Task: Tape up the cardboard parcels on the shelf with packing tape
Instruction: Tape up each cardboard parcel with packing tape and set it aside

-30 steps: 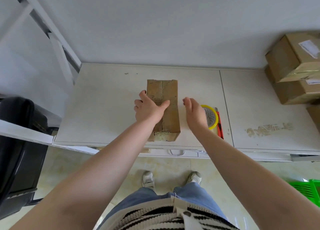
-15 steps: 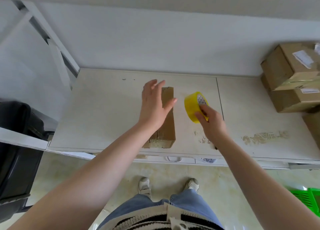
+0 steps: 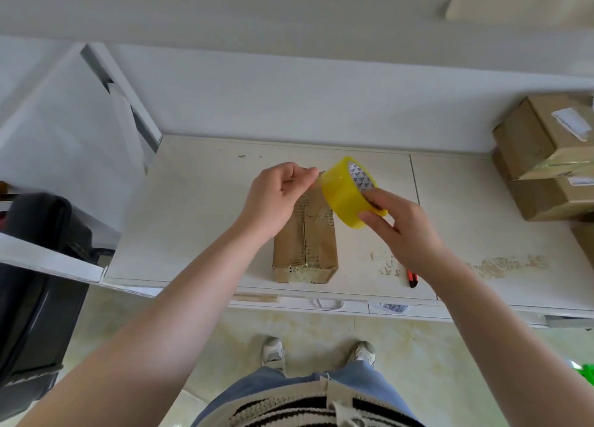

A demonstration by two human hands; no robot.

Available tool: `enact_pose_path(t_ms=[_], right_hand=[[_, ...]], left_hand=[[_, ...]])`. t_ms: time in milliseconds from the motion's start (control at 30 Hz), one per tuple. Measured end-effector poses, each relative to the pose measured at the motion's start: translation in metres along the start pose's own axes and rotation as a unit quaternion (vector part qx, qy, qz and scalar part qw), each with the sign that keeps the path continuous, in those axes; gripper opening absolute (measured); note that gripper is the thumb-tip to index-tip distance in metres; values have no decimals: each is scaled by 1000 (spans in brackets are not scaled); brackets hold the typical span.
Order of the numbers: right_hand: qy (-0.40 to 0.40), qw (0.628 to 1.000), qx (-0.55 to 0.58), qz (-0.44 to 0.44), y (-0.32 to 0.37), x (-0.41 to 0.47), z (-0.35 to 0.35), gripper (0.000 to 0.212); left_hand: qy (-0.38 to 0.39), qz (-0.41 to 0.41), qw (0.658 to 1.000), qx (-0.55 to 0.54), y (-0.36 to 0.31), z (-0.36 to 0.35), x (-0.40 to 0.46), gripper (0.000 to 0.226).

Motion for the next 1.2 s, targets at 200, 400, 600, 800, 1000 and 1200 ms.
enact_pose_path(t_ms=[200, 400, 600, 800, 1000, 1200], right_hand=[[0, 999, -8, 43, 9, 7, -5, 40], [-30, 997, -46, -53, -5, 20, 15, 38], [40, 996, -34, -75, 5, 29, 33, 33], [100, 989, -59, -95, -3, 37, 29, 38], [131, 984, -74, -97, -11, 43, 22, 49], [142, 973, -68, -171, -38, 52, 15, 36]], left_hand=[[-3, 2, 999, -50, 3, 7, 3, 22], [-11, -73, 996, -59, -18, 9, -7, 23], [54, 159, 932, -322, -17, 11, 1, 26], [68, 243, 901, -352, -8, 4, 1, 11], [80, 169, 975, -124, -7, -1, 5, 15], [-55, 82, 994, 44, 22, -13, 14, 12]])
Point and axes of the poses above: each hand's wrist, its own x-axis towards the middle knuckle, its own z-axis out of the back of the hand, y = z × x, the point moved 1 cm from there along x, towards the middle knuckle, and after that the axes turned 5 degrees about -y, right-handed, at the moved point
